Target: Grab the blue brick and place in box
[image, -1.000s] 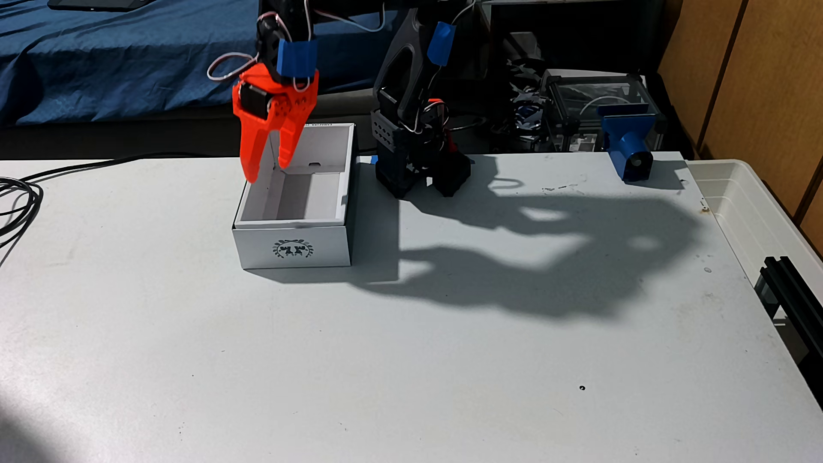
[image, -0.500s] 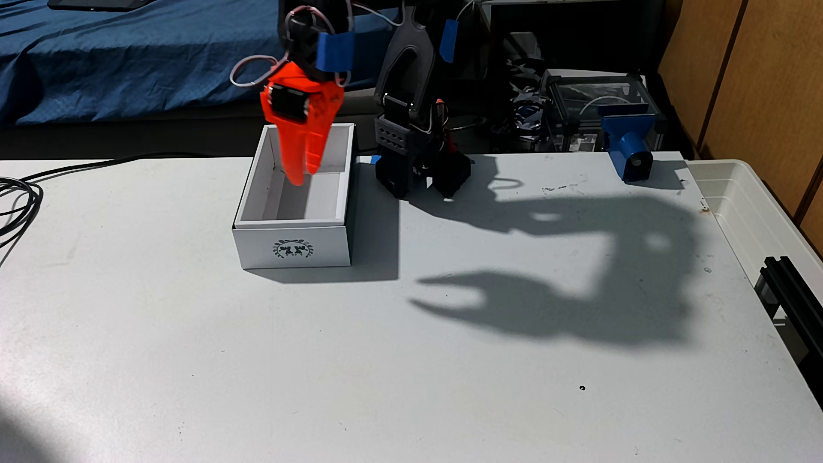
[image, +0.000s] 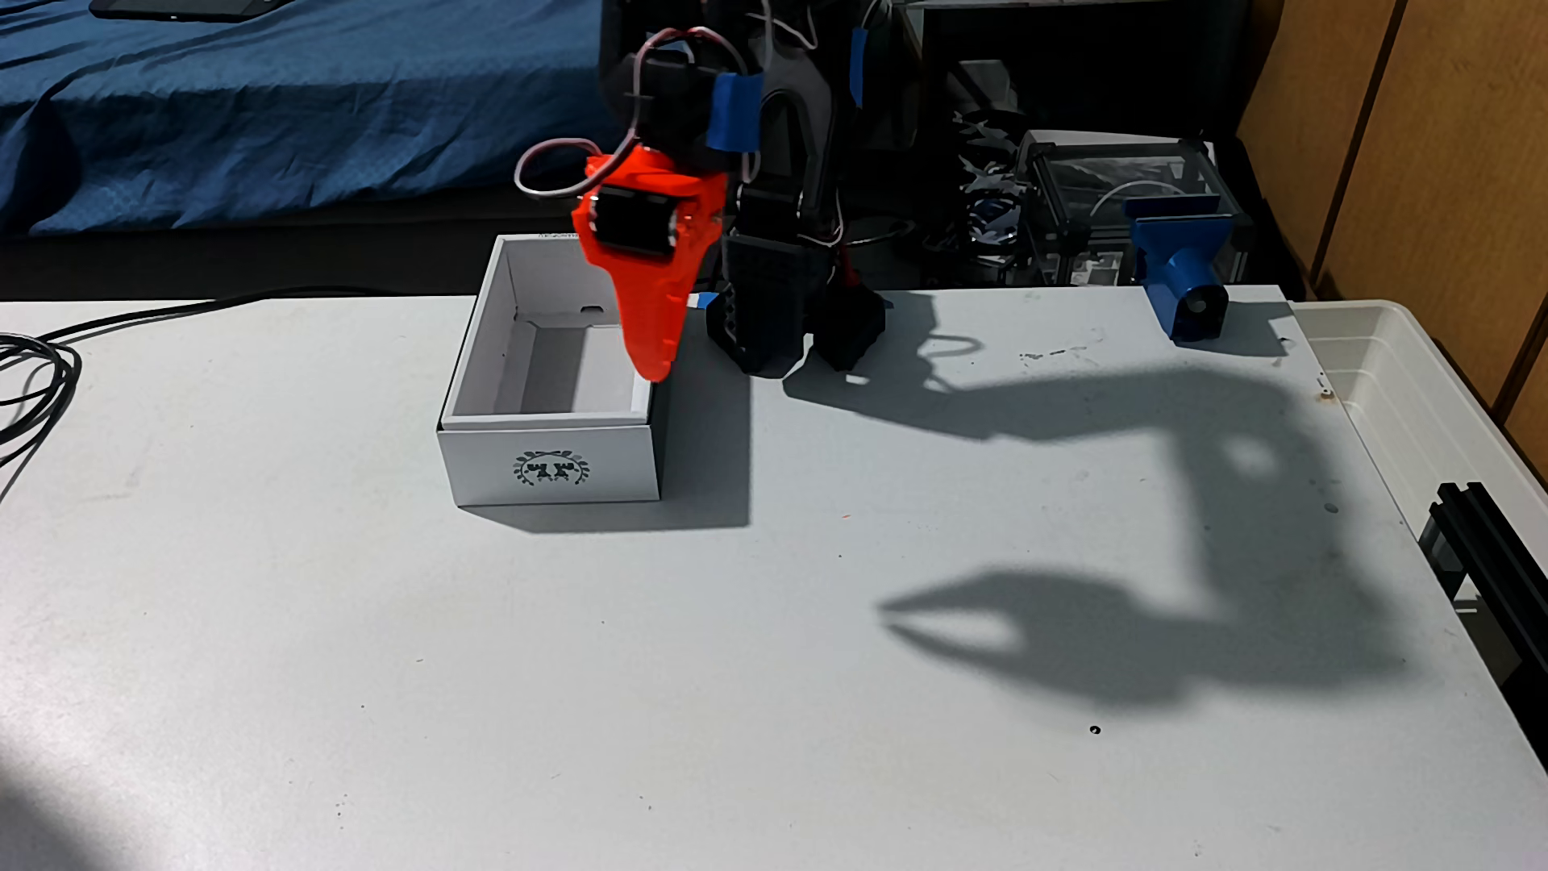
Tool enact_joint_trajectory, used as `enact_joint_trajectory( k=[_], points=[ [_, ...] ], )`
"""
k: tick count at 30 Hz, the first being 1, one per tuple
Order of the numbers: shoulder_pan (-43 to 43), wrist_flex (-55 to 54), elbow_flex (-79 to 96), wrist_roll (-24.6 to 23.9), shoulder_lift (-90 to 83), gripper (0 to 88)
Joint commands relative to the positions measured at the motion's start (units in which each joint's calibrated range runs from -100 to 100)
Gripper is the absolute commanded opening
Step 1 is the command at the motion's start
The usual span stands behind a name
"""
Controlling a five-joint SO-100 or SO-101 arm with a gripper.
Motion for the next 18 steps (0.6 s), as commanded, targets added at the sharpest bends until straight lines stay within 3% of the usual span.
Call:
enact_joint_trajectory(
  k=[1, 9, 18],
  points=[
    [-2.8, -4.3, 0.2, -0.4, -1.7, 0.8],
    [-7.8, -13.8, 8.1, -0.4, -3.6, 0.8],
    [-13.0, -19.5, 24.7, -0.4, -21.6, 0.8]
  ],
)
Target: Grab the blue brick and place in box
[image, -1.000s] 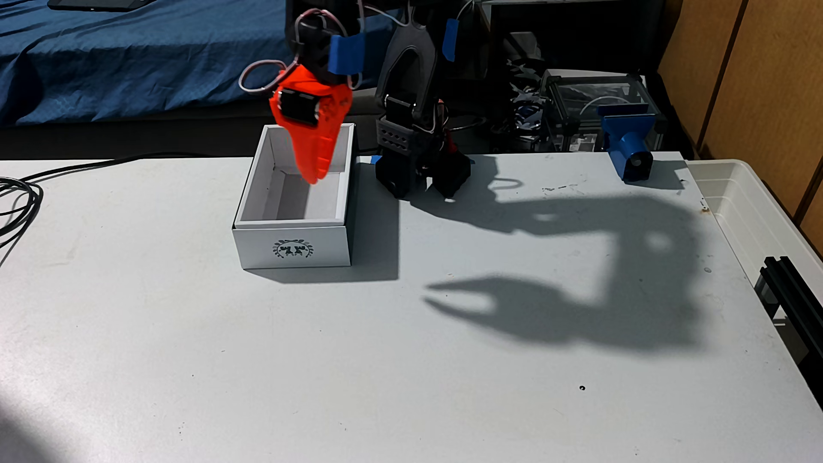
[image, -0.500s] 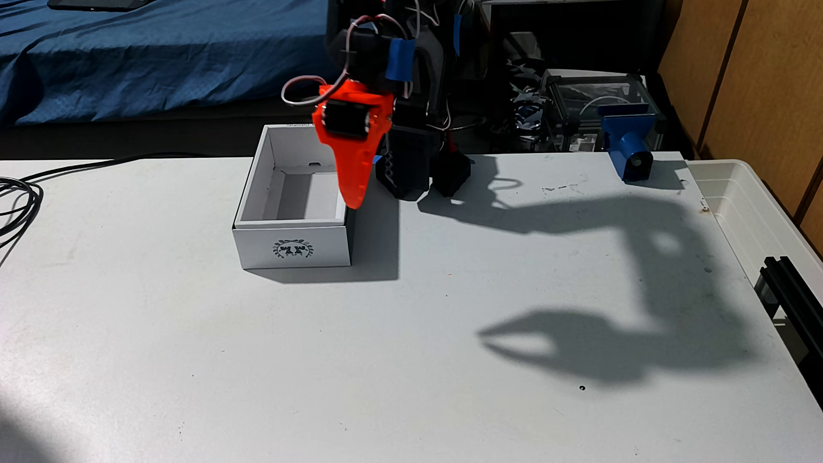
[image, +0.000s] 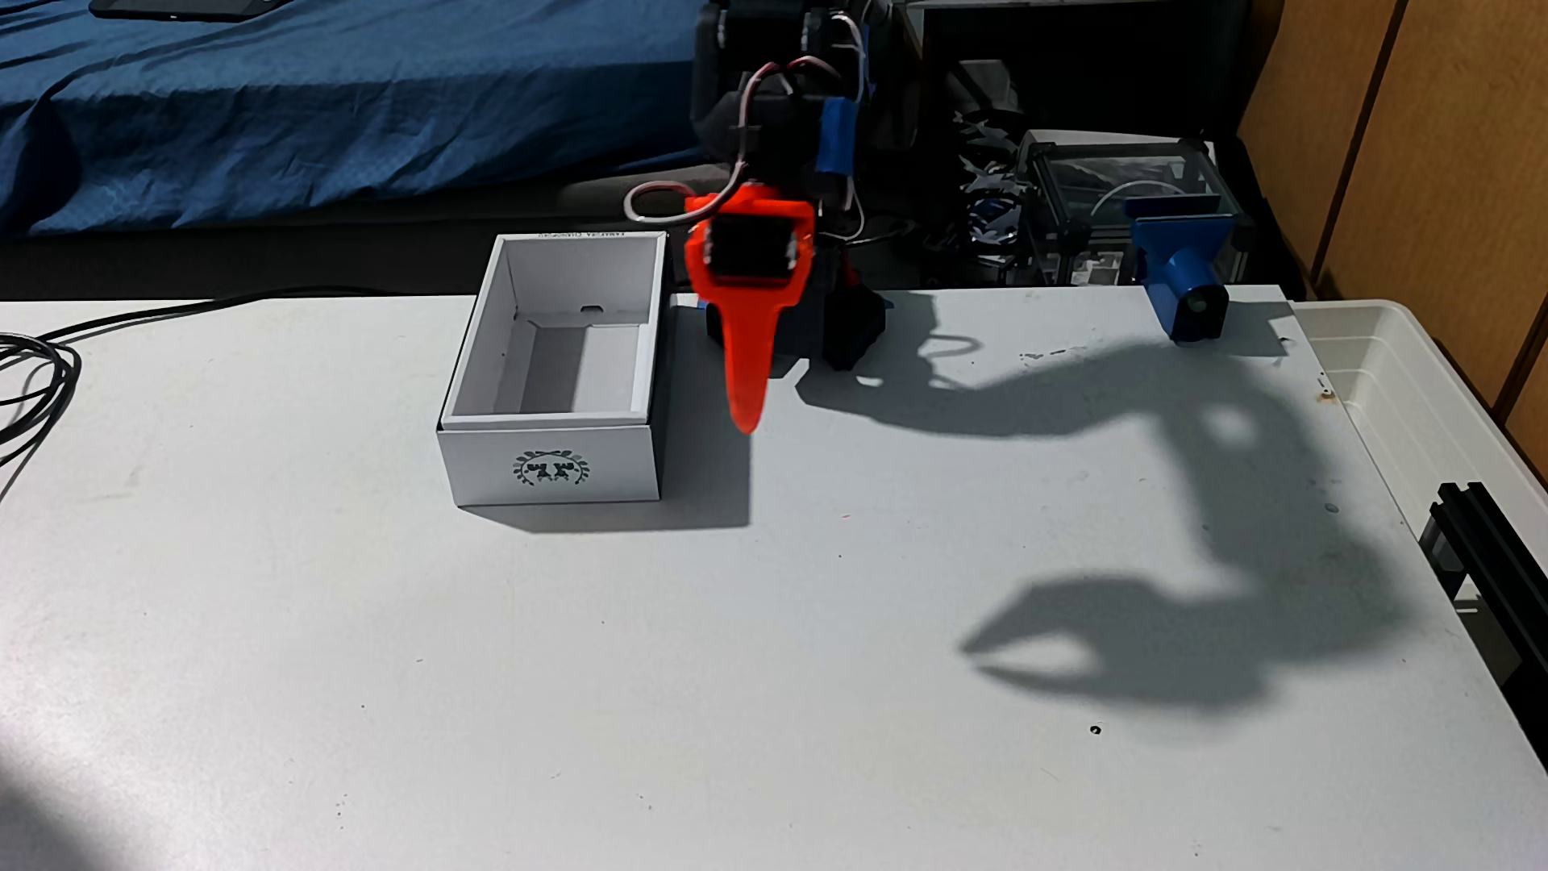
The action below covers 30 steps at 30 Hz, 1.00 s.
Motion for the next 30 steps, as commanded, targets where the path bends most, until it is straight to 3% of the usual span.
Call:
enact_joint_trajectory(
  k=[1, 11, 30],
  points=[
    [-1.6, -1.1, 5.5, -0.3, -9.6, 0.8],
    [-2.1, -0.1, 22.2, 0.3, -35.4, 0.8],
    [-1.7, -0.1, 40.5, 2.1, -54.6, 0.9]
  ],
)
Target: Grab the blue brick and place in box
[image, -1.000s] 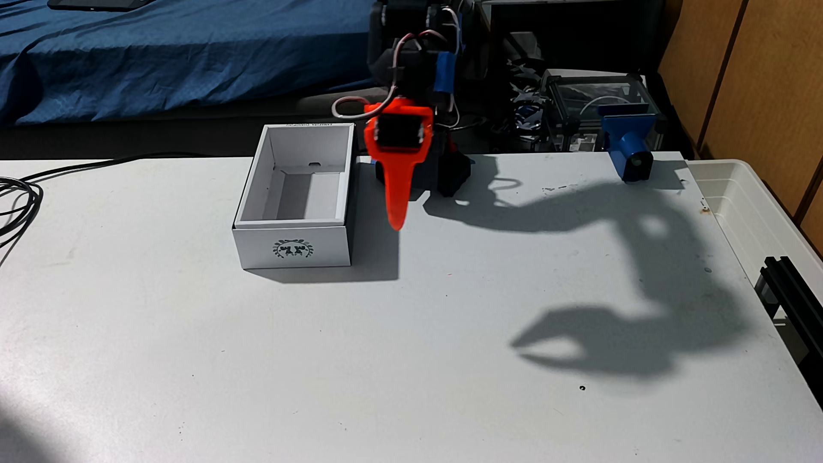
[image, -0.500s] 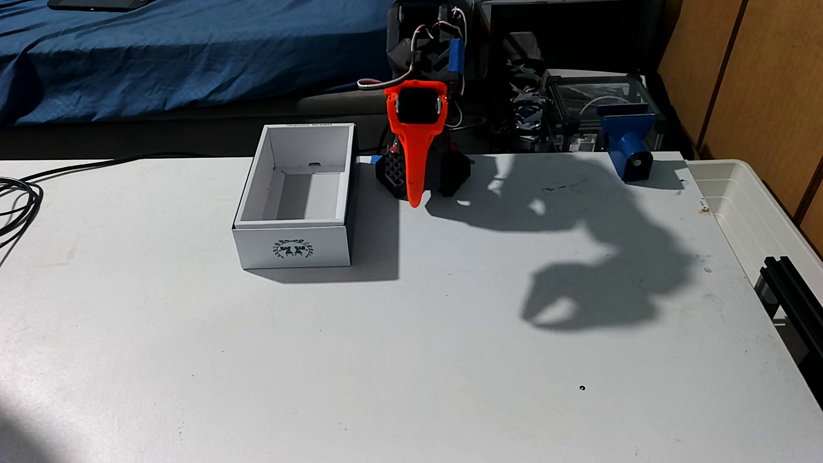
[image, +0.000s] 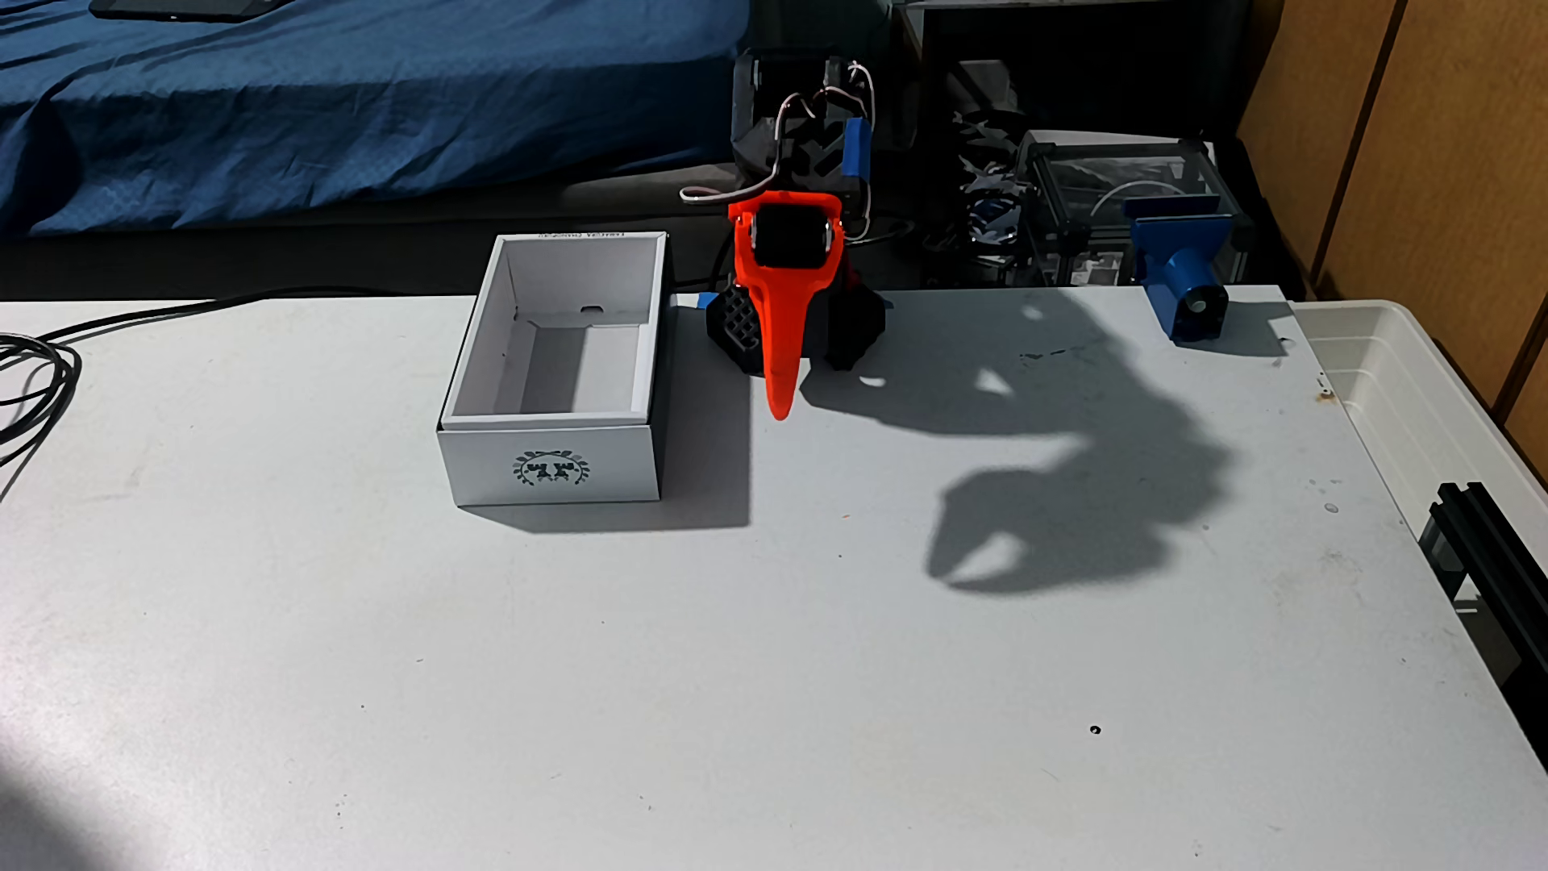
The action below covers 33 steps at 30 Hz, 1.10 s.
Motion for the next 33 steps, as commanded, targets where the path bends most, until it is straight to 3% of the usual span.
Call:
enact_joint_trajectory(
  k=[1, 33],
  points=[
    [0.4, 0.0, 2.1, 0.3, -3.2, 0.9],
    [0.4, -0.7, 10.8, 0.2, -4.8, 0.9]
  ],
)
